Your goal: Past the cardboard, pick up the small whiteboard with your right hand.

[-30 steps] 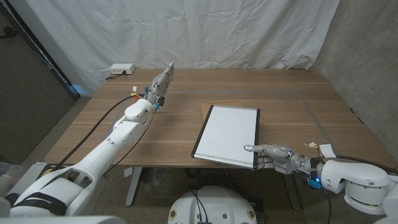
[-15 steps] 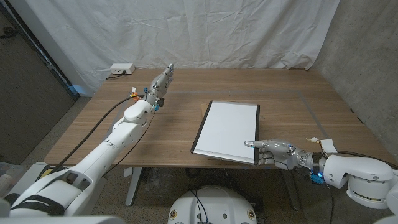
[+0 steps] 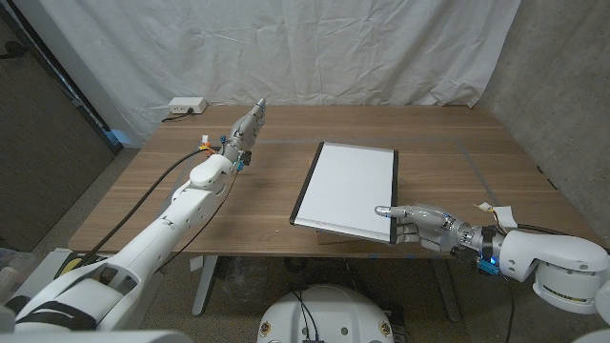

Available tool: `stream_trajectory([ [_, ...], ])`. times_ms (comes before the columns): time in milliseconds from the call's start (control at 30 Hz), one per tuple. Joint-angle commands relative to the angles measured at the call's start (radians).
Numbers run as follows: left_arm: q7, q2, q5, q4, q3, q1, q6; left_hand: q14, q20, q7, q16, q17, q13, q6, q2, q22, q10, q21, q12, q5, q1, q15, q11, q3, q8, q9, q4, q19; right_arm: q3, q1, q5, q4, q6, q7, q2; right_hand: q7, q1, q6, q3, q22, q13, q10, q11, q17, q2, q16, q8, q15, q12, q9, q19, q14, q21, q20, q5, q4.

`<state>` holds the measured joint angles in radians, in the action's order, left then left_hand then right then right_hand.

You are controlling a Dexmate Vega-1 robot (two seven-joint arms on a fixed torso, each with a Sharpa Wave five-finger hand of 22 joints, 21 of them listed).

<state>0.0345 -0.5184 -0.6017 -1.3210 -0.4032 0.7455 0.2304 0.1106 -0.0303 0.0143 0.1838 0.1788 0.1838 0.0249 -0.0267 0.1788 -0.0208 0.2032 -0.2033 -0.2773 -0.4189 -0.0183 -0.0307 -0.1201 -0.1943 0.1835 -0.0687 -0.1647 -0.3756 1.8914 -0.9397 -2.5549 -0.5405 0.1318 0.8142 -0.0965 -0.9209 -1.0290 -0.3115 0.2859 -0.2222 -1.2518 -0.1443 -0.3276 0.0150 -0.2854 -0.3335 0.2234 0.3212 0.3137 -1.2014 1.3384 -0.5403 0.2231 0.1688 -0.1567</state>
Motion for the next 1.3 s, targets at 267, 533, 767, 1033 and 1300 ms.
stream_trajectory([
  [267, -0.025, -0.012, 0.000, -0.042, 0.010, 0.030, -0.003, 0.009, -0.044, 0.003, 0.003, 0.003, 0.004, 0.005, -0.012, 0.004, -0.006, -0.001, 0.001, 0.002, -0.001, 0.006, -0.004, 0.005, -0.002, 0.003, -0.002, -0.015, -0.037, -0.012, 0.017, -0.011, 0.044, 0.047, -0.025, -0.023, -0.100, -0.029, -0.005, 0.010, -0.003, -0.009, 0.001, -0.008, 0.087, -0.007, -0.005, 0.003, 0.003, 0.004, 0.004, 0.013, -0.016, 0.000, 0.006, 0.003],
  [533, -0.033, -0.024, -0.001, -0.062, 0.016, 0.048, -0.006, 0.008, -0.044, 0.009, 0.004, 0.003, 0.004, 0.001, -0.013, 0.004, -0.001, -0.001, -0.001, 0.002, -0.002, 0.008, 0.002, 0.006, -0.004, 0.003, -0.002, -0.015, -0.040, -0.025, 0.015, -0.011, 0.063, 0.067, -0.034, -0.024, -0.100, -0.028, -0.005, 0.015, -0.005, -0.009, -0.001, -0.010, 0.086, -0.008, -0.004, 0.003, 0.003, 0.005, 0.006, 0.012, -0.023, 0.000, 0.006, 0.003],
  [767, -0.038, -0.025, -0.003, -0.070, 0.018, 0.053, -0.009, 0.008, -0.045, 0.010, 0.004, 0.003, 0.004, 0.001, -0.013, 0.004, -0.003, -0.001, 0.000, 0.002, -0.002, 0.009, 0.003, 0.007, -0.004, 0.003, -0.001, -0.013, -0.059, -0.036, -0.004, -0.017, 0.050, 0.073, -0.035, -0.023, -0.100, -0.030, -0.005, 0.016, -0.005, -0.009, 0.000, -0.013, 0.086, -0.010, -0.002, 0.003, 0.002, 0.006, 0.010, 0.013, -0.026, -0.001, 0.006, 0.004],
  [1033, -0.031, -0.020, -0.006, -0.058, 0.018, 0.050, 0.000, 0.008, -0.046, 0.010, 0.003, 0.003, 0.004, 0.001, -0.014, 0.004, -0.003, 0.000, 0.000, 0.002, -0.002, 0.007, 0.003, 0.008, -0.004, 0.003, -0.001, -0.013, -0.079, -0.052, -0.016, -0.029, 0.031, 0.071, -0.034, -0.022, -0.100, -0.030, -0.005, 0.020, -0.006, -0.013, -0.001, -0.016, 0.086, -0.012, -0.001, 0.003, 0.003, 0.007, 0.009, 0.013, -0.033, 0.000, 0.006, 0.004],
  [1300, -0.014, -0.008, -0.008, -0.024, 0.012, 0.034, 0.009, 0.008, -0.046, 0.009, 0.003, 0.003, 0.004, 0.002, -0.014, 0.004, -0.003, 0.000, 0.000, 0.002, -0.003, 0.005, 0.001, 0.009, -0.003, 0.003, -0.001, -0.013, -0.080, -0.076, -0.038, -0.034, 0.015, 0.069, -0.033, -0.022, -0.103, -0.032, -0.006, 0.030, -0.005, -0.016, 0.002, -0.020, 0.086, -0.017, 0.000, 0.004, 0.002, 0.009, 0.006, 0.019, -0.046, 0.000, 0.007, 0.004],
])
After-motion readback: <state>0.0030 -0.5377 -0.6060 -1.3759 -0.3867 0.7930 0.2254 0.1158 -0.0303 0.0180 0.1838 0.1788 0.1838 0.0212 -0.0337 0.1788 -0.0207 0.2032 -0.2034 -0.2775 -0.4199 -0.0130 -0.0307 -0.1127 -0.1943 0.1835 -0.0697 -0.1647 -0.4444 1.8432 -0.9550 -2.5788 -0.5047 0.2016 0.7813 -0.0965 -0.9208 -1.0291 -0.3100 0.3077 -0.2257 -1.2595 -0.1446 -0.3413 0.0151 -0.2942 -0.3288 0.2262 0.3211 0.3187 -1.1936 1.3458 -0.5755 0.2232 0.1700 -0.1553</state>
